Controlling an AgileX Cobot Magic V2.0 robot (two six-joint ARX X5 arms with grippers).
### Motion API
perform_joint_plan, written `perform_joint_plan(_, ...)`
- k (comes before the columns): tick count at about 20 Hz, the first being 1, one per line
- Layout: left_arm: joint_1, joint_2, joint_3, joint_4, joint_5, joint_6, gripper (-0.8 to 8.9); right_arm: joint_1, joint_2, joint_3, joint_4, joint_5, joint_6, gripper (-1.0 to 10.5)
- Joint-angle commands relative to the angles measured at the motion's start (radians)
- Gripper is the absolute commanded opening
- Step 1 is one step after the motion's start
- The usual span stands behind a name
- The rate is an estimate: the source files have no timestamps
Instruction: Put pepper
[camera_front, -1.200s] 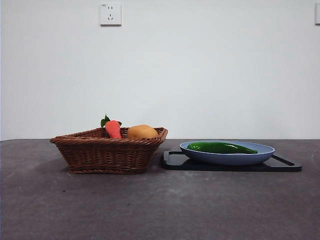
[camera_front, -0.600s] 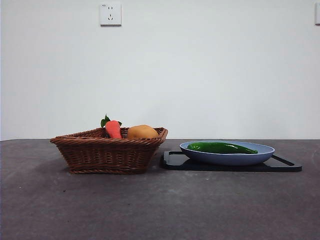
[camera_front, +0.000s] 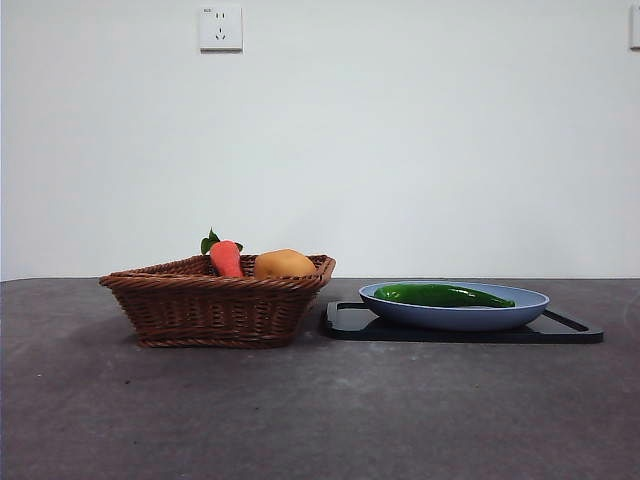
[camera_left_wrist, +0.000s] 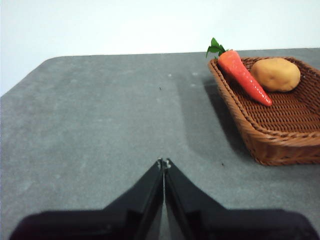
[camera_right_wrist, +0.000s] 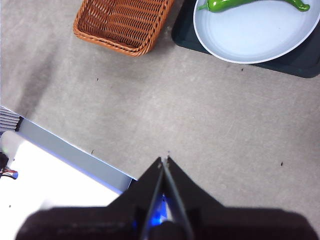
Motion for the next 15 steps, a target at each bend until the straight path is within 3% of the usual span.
perform_joint_plan(1, 0.004, -0.003, -0.011, 0.011, -0.001, -0.010, 0.08, 0.001, 0.007, 0.020, 0.006, 0.001, 0.003, 0.1)
perform_joint_plan(8, 0.004, -0.003, -0.011, 0.011, -0.001, -0.010, 0.08, 0.001, 0.007, 0.020, 0.006, 0.000, 0.003, 0.1)
perform_joint_plan(10, 0.004, -0.003, -0.011, 0.011, -0.001, -0.010, 0.08, -0.018, -0.015, 0.020, 0.028, 0.019, -0.058, 0.1)
perform_joint_plan(12, 0.004, -0.003, -0.011, 0.012, -0.001, -0.010, 0.08, -0.063, -0.087, 0.013, 0.108, 0.024, -0.083, 0.1)
perform_joint_plan(15, 0.004, -0.003, -0.011, 0.011, -0.001, -0.010, 0.08, -0.107, -0.255, -0.089, 0.322, 0.023, -0.028, 0.1)
